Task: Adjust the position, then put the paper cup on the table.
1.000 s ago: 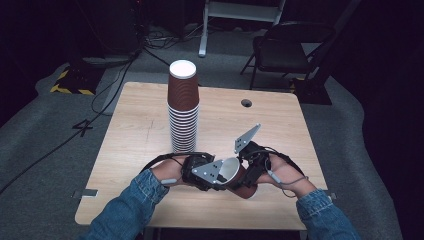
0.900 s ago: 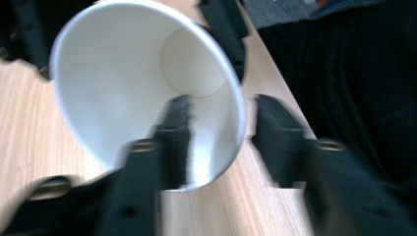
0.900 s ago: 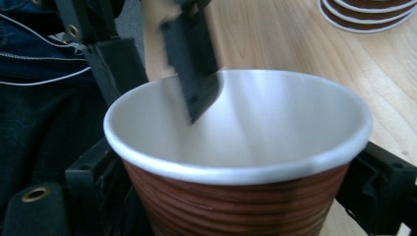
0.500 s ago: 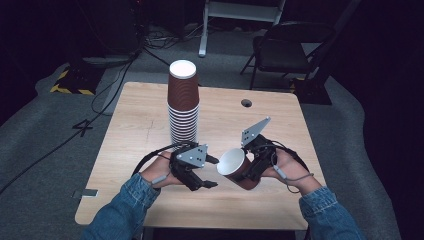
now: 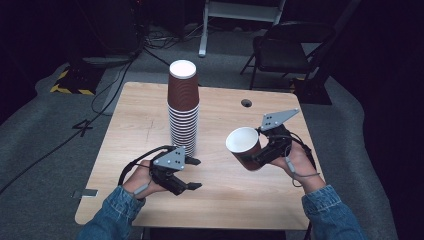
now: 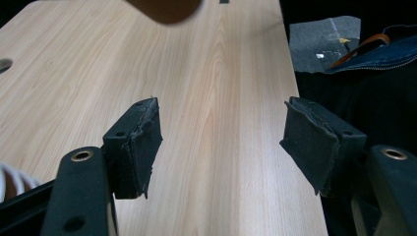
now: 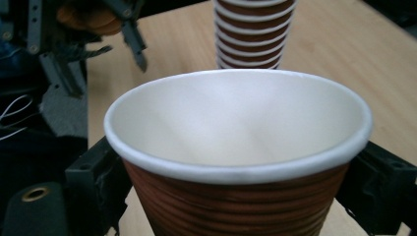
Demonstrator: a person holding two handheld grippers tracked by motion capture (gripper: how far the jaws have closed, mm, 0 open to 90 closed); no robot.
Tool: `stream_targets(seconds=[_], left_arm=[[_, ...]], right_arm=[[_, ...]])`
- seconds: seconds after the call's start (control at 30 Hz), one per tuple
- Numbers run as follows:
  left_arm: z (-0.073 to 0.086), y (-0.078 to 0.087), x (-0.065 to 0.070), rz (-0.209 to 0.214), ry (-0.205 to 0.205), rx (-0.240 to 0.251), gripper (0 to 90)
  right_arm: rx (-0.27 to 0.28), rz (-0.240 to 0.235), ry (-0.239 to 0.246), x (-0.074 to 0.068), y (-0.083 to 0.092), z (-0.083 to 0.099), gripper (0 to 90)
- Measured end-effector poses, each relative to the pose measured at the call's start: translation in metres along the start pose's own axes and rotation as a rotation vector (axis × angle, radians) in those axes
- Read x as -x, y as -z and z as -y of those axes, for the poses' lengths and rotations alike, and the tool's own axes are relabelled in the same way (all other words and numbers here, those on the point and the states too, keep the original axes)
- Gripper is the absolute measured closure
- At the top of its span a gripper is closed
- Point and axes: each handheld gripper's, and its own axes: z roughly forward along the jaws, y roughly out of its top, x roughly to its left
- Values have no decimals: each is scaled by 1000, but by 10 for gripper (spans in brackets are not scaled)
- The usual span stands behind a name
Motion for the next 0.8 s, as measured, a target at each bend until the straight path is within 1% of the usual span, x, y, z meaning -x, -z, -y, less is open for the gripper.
stream_targets(seconds=[0.07, 0.13, 0.2, 0.23, 0.3, 0.33, 0.37, 0.4, 0.43, 0.53, 0.6, 0.63, 0.67, 0.73, 0.8], left_arm=[[5, 4, 2, -10, 19, -4, 306], [12, 7, 4, -24, 41, -8, 304], [18, 11, 4, -38, 64, -9, 304], [22, 13, 4, -47, 79, -11, 305], [30, 17, 3, -62, 109, -10, 304], [33, 18, 2, -68, 120, -9, 304], [38, 19, 0, -79, 144, -9, 304], [40, 20, -1, -87, 154, -9, 304], [44, 21, -2, -99, 173, -8, 304], [51, 24, -5, -115, 205, -5, 304], [55, 26, -7, -127, 221, 1, 304], [58, 27, -9, -136, 238, 1, 303], [60, 28, -11, -144, 247, 1, 300], [64, 30, -13, -160, 271, -1, 297], [69, 32, -15, -174, 295, 4, 297]], right_arm=[[41, 29, -12, 4, 5, 1, 125], [79, 72, -16, 6, 9, 3, 125], [122, 112, -30, 10, 13, 7, 124], [135, 132, -38, 12, 14, 8, 124], [157, 179, -51, 17, 17, 13, 124], [168, 194, -59, 19, 18, 14, 124], [175, 208, -66, 20, 18, 15, 123], [186, 232, -73, 23, 19, 17, 123], [193, 245, -76, 24, 20, 18, 123], [209, 308, -88, 28, 22, 22, 123], [215, 331, -95, 30, 23, 24, 123], [221, 350, -102, 32, 24, 26, 123], [227, 377, -107, 34, 25, 28, 122], [240, 409, -123, 38, 27, 33, 123], [268, 449, -139, 43, 29, 42, 123]])
